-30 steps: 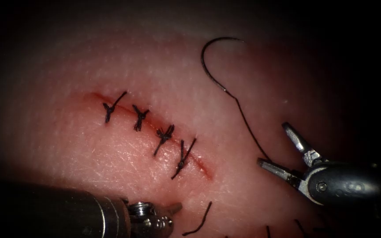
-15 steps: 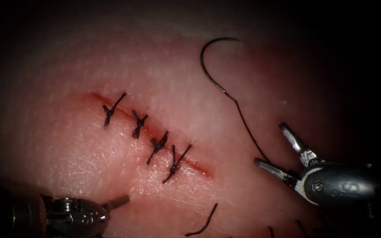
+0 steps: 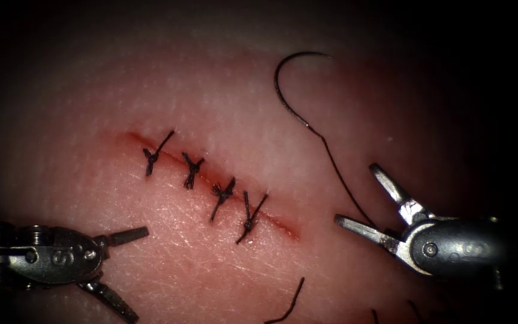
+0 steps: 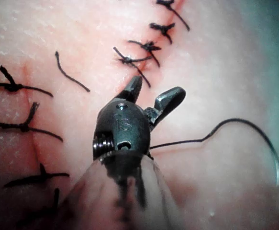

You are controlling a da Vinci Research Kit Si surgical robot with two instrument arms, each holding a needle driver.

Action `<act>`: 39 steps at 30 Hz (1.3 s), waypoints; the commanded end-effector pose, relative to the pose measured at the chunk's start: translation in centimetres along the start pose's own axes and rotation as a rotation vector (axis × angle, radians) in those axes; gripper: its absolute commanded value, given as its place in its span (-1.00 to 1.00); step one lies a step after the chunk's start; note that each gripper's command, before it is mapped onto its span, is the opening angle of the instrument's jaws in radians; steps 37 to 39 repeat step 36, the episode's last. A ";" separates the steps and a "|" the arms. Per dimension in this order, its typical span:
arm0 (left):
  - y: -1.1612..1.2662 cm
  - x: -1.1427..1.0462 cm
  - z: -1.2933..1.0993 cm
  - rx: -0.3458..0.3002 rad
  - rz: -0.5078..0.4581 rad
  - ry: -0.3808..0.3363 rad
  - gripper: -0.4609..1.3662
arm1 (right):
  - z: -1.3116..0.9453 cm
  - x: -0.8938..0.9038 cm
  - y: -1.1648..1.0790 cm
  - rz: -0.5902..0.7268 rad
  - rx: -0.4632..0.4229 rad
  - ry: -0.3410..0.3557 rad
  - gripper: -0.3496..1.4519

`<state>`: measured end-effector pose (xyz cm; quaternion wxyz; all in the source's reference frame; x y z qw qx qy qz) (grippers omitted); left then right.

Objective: Wound Closure
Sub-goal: Drop the suture end from the left gripper

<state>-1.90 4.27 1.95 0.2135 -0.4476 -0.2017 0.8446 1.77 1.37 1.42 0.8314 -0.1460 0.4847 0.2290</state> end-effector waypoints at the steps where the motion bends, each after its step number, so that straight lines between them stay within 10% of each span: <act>1: -0.04 0.06 -0.06 0.007 0.035 0.028 0.28 | 0.01 0.02 0.01 0.020 0.026 0.010 0.76; 15: -0.20 0.55 -0.34 0.090 0.169 0.171 0.34 | 0.07 0.21 0.03 0.063 0.138 0.048 0.80; 39: -0.28 0.58 -0.38 0.149 0.157 0.185 0.36 | 0.09 0.22 0.04 0.070 0.166 0.034 0.76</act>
